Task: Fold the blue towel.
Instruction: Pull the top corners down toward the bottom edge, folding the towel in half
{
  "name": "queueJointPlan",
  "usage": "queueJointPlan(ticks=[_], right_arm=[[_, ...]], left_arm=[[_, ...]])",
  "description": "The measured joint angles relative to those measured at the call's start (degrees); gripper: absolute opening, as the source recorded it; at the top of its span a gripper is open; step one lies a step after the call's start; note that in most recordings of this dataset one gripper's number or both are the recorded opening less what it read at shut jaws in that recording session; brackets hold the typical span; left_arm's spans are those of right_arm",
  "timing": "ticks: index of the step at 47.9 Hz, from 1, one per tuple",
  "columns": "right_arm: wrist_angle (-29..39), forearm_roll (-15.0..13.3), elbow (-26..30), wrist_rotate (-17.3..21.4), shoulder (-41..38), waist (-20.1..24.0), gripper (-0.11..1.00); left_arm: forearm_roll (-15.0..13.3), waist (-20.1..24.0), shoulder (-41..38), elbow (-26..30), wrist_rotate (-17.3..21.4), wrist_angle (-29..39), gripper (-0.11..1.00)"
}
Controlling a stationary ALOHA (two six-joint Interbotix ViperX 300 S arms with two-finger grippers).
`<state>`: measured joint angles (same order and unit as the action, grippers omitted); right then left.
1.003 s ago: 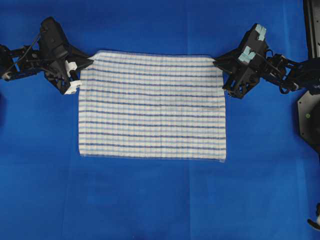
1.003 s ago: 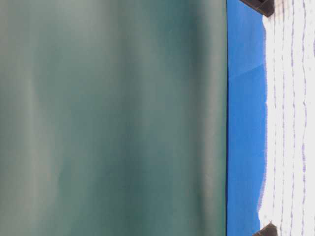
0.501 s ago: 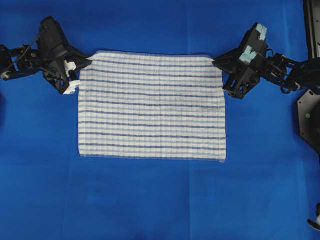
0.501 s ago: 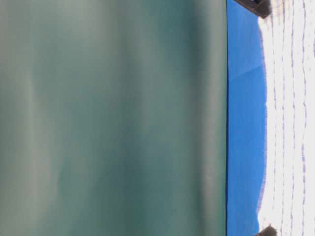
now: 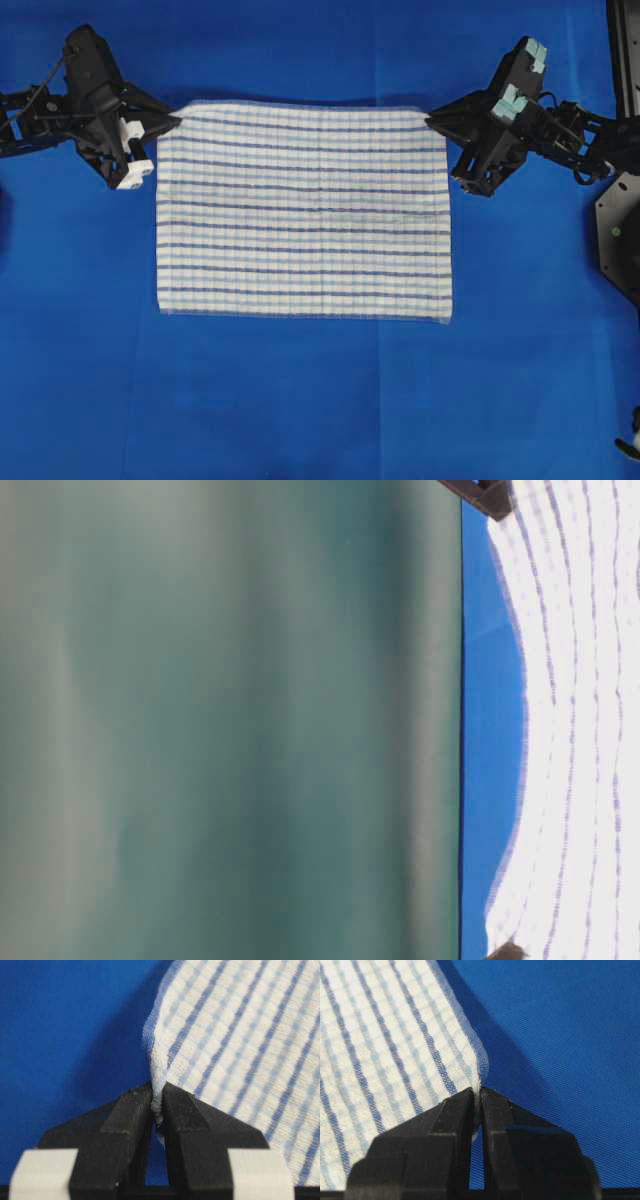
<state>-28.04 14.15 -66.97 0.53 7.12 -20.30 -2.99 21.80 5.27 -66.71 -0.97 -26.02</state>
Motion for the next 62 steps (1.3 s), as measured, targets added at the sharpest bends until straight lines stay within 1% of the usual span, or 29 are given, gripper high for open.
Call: queueJointPlan(ticks=[7,12,18,27,35,47,55,62], right_arm=[[0.62,0.09,-0.62,0.35,1.32,2.29,0.06],[1.93,0.97,-1.23,0.44,3.25,4.75,0.06],[3.78,3.34,-2.29,0.44,6.86,8.35,0.06],[5.27,7.73,-4.22,0.53,11.87,14.59,0.06],[5.36,11.95,-5.36,0.7,14.24,20.57,0.06],[5.36,17.05,-5.54,0.62,14.5,29.18,0.06],[5.36,20.13,-5.54,0.7,14.33,33.84,0.06],[5.36,21.27,-5.1,0.62,13.1,35.95,0.06]], left_arm=[[0.0,-2.9,0.79,-0.18,0.0,0.0,0.03],[0.0,-5.1,1.93,-0.79,-0.09,0.0,0.03],[0.09,-7.73,3.43,-1.67,-0.62,0.0,0.03],[0.0,-12.48,5.89,-3.08,-3.25,0.0,0.03],[0.0,-17.14,8.17,-4.31,-6.06,-0.09,0.03],[0.0,-24.7,11.6,-4.92,-10.2,-0.09,0.03],[0.0,-28.3,11.78,-4.83,-10.99,-0.18,0.03],[0.0,-30.59,10.9,-4.04,-10.99,-0.09,0.03]])
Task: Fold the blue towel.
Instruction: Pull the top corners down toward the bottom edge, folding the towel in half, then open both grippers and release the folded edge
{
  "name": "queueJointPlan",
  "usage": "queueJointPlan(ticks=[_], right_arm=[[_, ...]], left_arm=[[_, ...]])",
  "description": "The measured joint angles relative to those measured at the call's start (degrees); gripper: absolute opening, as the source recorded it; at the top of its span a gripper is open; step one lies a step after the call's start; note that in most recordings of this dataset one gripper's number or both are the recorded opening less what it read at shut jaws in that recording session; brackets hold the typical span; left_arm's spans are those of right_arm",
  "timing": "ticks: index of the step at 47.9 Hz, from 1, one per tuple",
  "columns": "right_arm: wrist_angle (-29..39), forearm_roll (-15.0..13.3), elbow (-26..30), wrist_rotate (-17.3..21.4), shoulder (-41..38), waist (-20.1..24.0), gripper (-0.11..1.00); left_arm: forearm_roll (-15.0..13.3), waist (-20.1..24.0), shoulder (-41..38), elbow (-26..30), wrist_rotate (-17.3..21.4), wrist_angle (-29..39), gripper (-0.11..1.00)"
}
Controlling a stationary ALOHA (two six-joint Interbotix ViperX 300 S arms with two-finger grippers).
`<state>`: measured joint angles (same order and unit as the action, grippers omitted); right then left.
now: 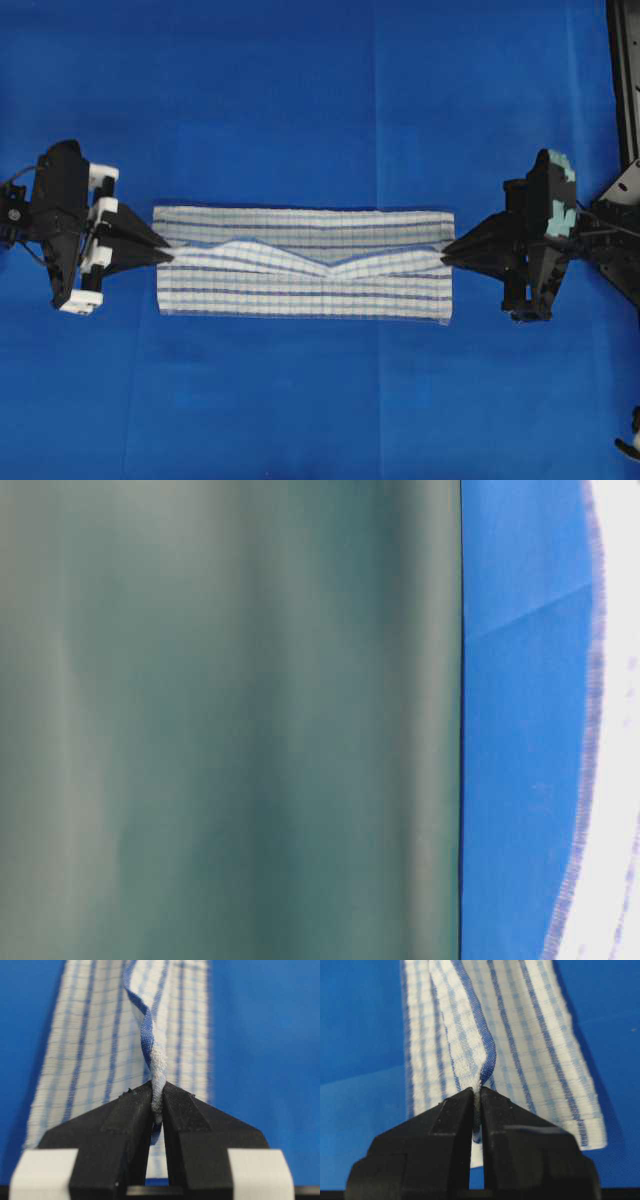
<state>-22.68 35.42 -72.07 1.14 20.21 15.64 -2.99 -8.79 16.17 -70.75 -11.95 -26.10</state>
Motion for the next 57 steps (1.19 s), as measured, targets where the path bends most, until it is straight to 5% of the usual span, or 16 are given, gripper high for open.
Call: queueJointPlan(ticks=[34,38,42,51,54,57], right_arm=[[2.02,2.2,3.96,0.0,-7.21,3.25,0.06],[2.64,2.2,3.96,0.0,-7.21,3.25,0.07],[2.99,2.2,3.96,0.0,-7.21,3.34,0.22],[3.08,2.2,4.22,-0.62,-6.86,3.96,0.79],[2.99,2.2,4.22,-1.05,-6.42,4.13,0.91],[2.99,2.02,4.22,-1.76,-5.63,4.13,0.92]], left_arm=[[-0.09,-3.16,-0.7,0.44,-0.26,0.09,0.04],[-0.09,-3.25,-0.7,0.44,-1.32,0.09,0.1],[-0.09,-3.25,-0.7,0.44,-3.43,0.09,0.3],[-0.09,-3.25,-0.44,0.44,-5.62,2.72,0.84],[-0.09,-3.25,0.18,0.44,-5.36,4.75,0.84],[-0.09,-3.08,0.88,0.44,-5.19,6.15,0.8]])
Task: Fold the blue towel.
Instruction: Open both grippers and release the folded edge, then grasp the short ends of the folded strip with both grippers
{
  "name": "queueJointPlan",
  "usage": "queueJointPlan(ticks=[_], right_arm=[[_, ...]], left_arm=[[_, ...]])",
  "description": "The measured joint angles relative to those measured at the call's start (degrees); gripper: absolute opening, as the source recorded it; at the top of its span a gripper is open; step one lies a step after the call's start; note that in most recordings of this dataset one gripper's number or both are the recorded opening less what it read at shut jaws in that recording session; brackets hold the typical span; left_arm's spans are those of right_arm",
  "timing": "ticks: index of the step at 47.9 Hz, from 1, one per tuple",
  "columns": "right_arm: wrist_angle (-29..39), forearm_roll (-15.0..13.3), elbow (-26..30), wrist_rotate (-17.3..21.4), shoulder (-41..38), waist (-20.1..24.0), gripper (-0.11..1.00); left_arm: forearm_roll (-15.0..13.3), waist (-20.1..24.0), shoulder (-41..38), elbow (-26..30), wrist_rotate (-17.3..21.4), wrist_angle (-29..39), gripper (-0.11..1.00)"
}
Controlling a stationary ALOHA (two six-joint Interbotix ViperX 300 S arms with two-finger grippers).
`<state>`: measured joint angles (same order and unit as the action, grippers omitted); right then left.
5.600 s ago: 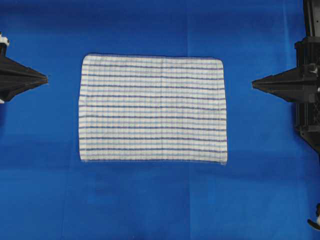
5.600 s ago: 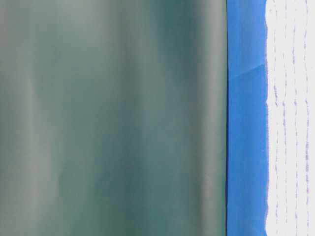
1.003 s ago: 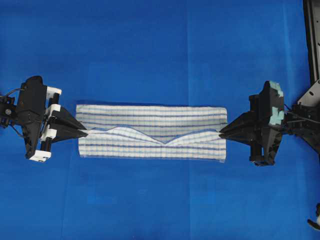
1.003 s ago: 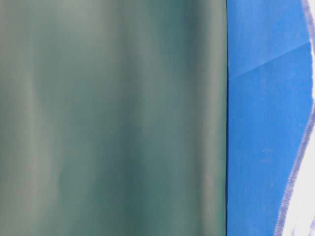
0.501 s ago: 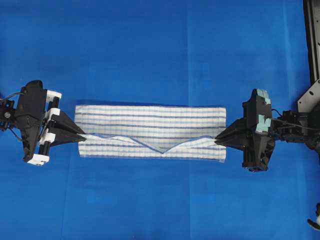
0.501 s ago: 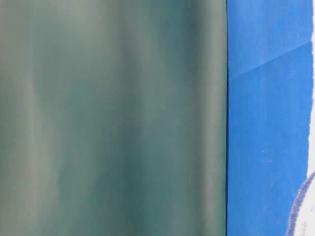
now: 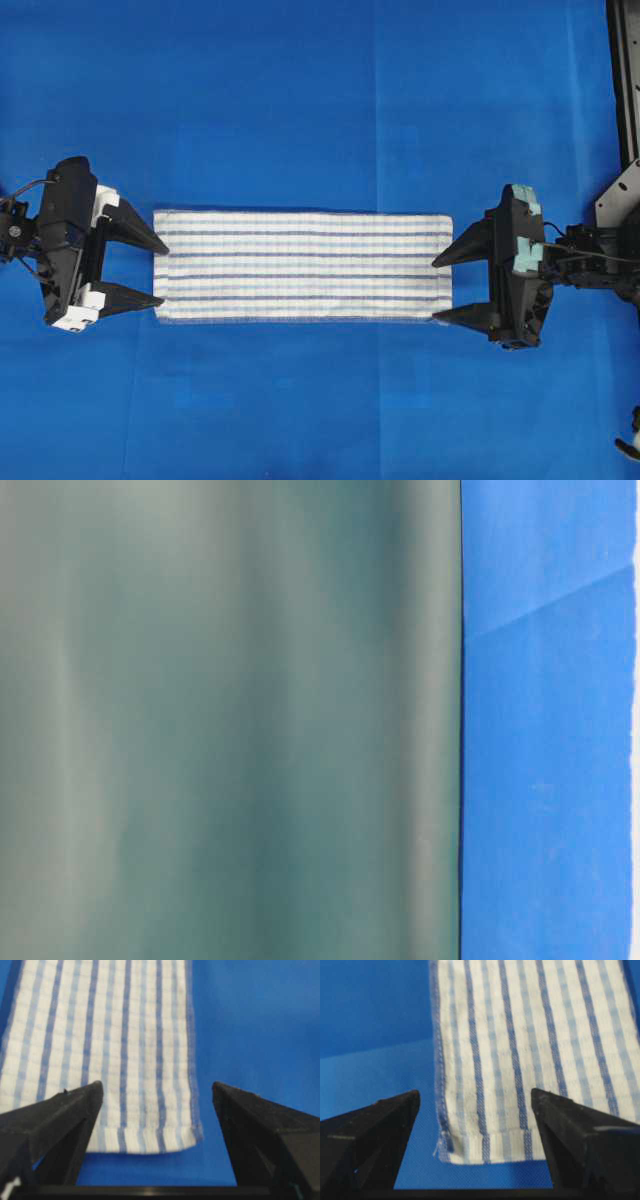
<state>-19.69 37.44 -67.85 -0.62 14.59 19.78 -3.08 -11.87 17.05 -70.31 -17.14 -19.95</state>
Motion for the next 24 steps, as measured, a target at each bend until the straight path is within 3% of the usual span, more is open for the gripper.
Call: queueJointPlan(ticks=[7,15,24], right_arm=[[-0.88,0.0,-0.79,-1.85,2.11,-0.7,0.89],[-1.32,0.0,-1.49,-3.6,3.25,-6.15,0.89],[-1.23,0.0,-1.58,-7.29,3.34,-10.99,0.89]], left_arm=[[0.0,2.9,2.02,0.0,0.35,1.93,0.76],[0.18,6.59,2.9,0.26,0.97,2.2,0.76],[0.26,8.61,2.9,1.76,5.71,2.46,0.76]])
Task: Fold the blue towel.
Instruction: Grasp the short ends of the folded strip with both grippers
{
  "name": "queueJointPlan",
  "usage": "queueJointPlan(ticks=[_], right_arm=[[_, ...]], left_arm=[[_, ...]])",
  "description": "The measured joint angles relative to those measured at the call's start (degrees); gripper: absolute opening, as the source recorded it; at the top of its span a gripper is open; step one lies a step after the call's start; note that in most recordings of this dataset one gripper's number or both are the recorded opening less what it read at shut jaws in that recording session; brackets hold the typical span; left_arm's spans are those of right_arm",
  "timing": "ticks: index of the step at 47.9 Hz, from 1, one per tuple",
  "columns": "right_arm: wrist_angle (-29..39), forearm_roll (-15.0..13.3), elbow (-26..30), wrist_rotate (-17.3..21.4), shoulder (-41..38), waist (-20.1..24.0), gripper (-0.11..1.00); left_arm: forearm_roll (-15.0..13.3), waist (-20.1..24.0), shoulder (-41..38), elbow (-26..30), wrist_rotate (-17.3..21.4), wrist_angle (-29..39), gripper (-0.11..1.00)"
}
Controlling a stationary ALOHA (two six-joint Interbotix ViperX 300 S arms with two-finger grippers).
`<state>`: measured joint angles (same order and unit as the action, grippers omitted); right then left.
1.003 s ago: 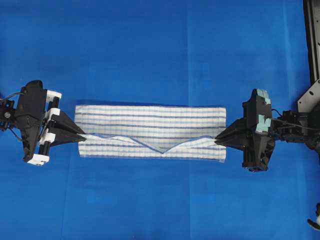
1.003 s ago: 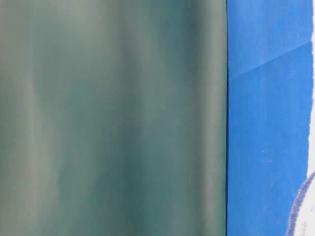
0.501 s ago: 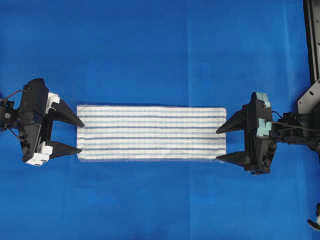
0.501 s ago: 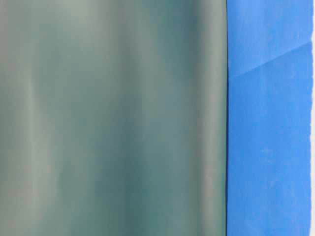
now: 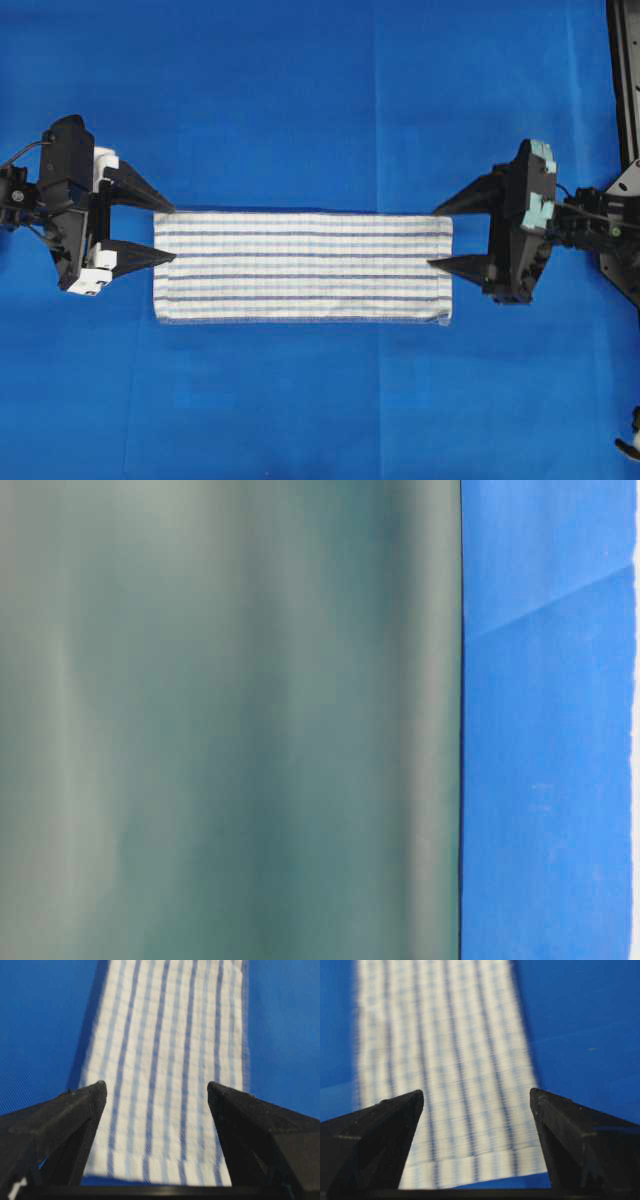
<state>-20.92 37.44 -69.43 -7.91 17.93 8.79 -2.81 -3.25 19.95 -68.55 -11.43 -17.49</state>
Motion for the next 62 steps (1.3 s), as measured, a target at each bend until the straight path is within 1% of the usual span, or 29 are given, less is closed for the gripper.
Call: queueJointPlan(ticks=[4,8,16,23,31,41,45,49,51,54,56,59,62], right_arm=[[0.0,0.0,0.09,-0.97,0.0,-0.79,0.89],[0.0,0.0,0.0,-0.97,0.0,-1.49,0.89],[0.0,0.0,0.0,-1.14,-0.18,-2.55,0.89],[-0.18,0.0,0.0,-1.14,-2.55,-4.31,0.88],[-1.32,0.26,0.35,-1.23,-7.47,-5.98,0.88],[-2.37,0.26,2.02,-1.14,-13.27,-6.06,0.88],[-2.37,0.26,2.81,-1.05,-15.29,-5.98,0.85],[-2.55,0.26,3.25,-0.97,-16.35,-5.8,0.77],[-2.64,0.18,3.34,-1.14,-16.52,-5.54,0.69],[-2.64,0.18,3.43,-1.14,-16.61,-5.27,0.56],[-2.64,0.18,3.52,-1.05,-16.7,-5.01,0.44],[-2.64,0.18,3.52,-1.05,-16.7,-4.75,0.28],[-2.55,0.18,3.6,-0.88,-16.7,-4.31,0.14]], left_arm=[[0.09,0.53,0.0,0.62,2.37,0.44,0.76],[0.09,1.23,0.0,0.88,3.6,1.23,0.76],[0.09,3.25,-0.35,1.14,3.96,2.2,0.76],[0.09,4.48,-2.2,1.41,4.22,2.2,0.76],[0.09,6.15,-6.94,1.58,4.22,2.2,0.74],[0.09,6.77,-13.45,2.2,4.13,1.14,0.73],[0.0,6.77,-15.12,2.37,4.13,0.88,0.71],[0.0,6.77,-16.44,2.37,3.78,0.88,0.65],[-0.09,6.86,-16.7,2.55,3.69,0.7,0.58],[-0.18,6.94,-16.96,2.55,3.69,0.7,0.44],[-0.18,6.94,-17.05,2.55,3.6,0.7,0.35],[-0.09,6.94,-17.05,2.55,3.6,0.88,0.17],[-0.18,6.68,-17.05,2.64,3.52,1.05,0.04]])
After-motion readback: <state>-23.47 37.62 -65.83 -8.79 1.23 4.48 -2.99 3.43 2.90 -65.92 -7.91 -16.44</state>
